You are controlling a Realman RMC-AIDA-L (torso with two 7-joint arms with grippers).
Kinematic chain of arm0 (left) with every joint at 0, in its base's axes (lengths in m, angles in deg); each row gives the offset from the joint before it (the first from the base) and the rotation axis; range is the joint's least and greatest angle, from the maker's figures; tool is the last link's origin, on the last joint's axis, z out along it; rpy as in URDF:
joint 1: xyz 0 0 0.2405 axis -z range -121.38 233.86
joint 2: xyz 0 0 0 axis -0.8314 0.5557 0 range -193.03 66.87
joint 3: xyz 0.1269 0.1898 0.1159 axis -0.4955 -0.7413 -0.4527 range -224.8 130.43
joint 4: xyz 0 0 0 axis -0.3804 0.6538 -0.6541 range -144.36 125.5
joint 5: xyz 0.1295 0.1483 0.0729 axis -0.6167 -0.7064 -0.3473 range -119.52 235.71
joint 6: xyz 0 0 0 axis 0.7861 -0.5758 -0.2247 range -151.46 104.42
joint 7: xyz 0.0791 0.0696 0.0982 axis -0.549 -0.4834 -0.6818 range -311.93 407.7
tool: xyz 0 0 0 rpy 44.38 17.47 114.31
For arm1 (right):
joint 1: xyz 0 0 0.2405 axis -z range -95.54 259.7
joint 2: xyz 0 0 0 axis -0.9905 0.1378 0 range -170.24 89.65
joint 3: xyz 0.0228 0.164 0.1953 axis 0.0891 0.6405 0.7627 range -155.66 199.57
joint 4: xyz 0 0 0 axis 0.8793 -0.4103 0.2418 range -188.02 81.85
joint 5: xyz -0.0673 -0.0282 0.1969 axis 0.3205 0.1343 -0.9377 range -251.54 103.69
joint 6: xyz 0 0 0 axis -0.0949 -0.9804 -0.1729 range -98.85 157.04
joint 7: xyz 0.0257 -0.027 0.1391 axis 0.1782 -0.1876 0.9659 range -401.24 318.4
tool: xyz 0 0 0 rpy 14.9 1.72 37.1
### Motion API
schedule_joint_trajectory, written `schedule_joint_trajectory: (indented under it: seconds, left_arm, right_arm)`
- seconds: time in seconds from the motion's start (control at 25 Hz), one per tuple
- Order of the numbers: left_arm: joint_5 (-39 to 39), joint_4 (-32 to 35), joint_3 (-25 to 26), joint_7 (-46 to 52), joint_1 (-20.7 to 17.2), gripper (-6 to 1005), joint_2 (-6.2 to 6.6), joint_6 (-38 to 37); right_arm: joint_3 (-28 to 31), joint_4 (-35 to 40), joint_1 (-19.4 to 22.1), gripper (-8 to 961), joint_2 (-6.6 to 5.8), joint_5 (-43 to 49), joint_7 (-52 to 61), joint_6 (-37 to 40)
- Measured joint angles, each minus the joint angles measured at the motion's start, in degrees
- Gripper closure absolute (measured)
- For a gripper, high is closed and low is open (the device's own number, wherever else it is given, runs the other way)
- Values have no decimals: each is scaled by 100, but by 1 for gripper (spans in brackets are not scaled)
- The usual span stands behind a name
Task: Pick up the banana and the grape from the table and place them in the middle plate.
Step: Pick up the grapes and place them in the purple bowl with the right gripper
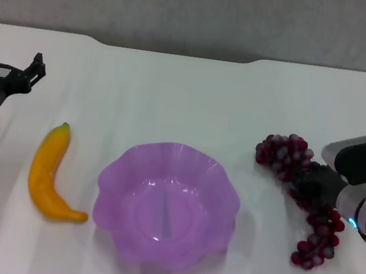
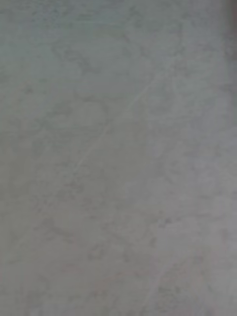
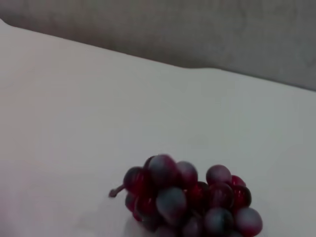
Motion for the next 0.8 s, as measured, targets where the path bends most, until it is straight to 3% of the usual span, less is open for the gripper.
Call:
schedule_joint_trajectory:
  seconds: [0.8]
  left_arm:
    - [0, -11, 0, -3, -3, 122, 9, 2]
  right_arm:
    - [-320, -103, 75, 647, -1, -9, 211, 893]
